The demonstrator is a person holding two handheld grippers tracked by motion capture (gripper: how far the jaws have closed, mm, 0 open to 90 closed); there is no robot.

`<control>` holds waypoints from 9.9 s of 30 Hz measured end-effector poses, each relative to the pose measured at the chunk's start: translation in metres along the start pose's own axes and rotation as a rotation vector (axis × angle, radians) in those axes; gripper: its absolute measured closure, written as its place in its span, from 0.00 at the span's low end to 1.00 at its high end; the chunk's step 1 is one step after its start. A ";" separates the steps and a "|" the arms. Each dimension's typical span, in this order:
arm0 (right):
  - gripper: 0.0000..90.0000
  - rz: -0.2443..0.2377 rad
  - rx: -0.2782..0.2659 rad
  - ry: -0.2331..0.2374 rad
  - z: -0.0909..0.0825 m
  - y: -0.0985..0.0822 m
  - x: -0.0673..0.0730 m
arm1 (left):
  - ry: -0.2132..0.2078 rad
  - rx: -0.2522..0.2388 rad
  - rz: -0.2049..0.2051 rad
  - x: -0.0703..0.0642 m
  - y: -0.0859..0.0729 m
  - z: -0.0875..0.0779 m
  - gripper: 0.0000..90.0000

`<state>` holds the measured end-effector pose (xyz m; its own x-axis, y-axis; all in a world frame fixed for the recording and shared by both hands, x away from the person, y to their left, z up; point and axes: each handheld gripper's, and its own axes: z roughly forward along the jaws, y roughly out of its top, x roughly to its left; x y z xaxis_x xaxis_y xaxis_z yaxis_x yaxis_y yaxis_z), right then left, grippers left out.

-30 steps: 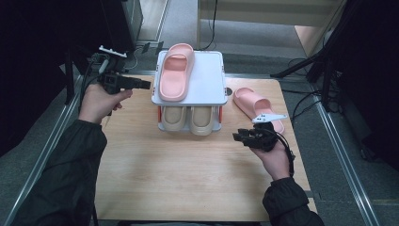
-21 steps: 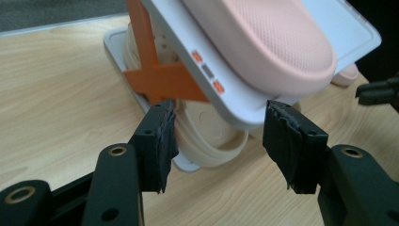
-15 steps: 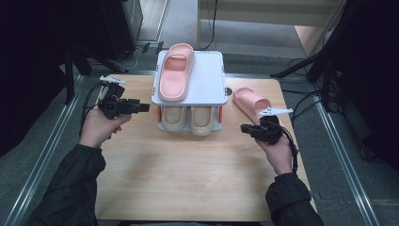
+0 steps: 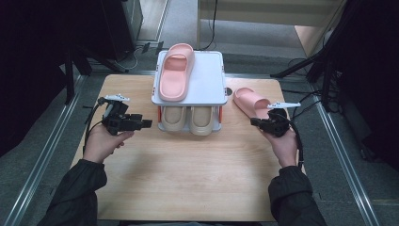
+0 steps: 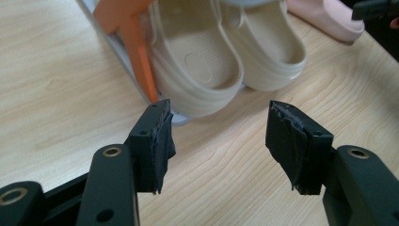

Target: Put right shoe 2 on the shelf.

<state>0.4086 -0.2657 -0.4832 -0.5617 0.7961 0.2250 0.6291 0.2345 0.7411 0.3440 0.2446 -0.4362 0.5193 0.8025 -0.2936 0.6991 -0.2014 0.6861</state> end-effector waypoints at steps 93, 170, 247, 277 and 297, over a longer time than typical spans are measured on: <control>0.61 0.118 -0.053 -0.195 0.000 0.002 -0.056 | 0.012 0.027 -0.048 0.019 -0.035 0.008 0.45; 0.94 0.228 0.077 -0.301 0.015 0.036 -0.047 | -0.009 0.050 -0.055 0.022 -0.037 0.016 0.44; 0.85 0.002 0.083 -0.302 0.057 0.228 0.085 | -0.064 0.052 -0.011 0.019 -0.031 0.022 0.45; 0.75 -0.030 0.010 -0.158 0.052 0.214 0.112 | -0.062 0.058 -0.007 0.018 -0.031 0.024 0.45; 0.71 -0.065 -0.029 -0.058 0.026 0.192 0.104 | -0.065 0.044 -0.016 0.019 -0.030 0.022 0.45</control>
<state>0.4852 -0.1228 -0.3339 -0.5683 0.8109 0.1397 0.5762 0.2711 0.7710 0.3440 0.2533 -0.4773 0.5379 0.7680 -0.3477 0.7277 -0.2147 0.6515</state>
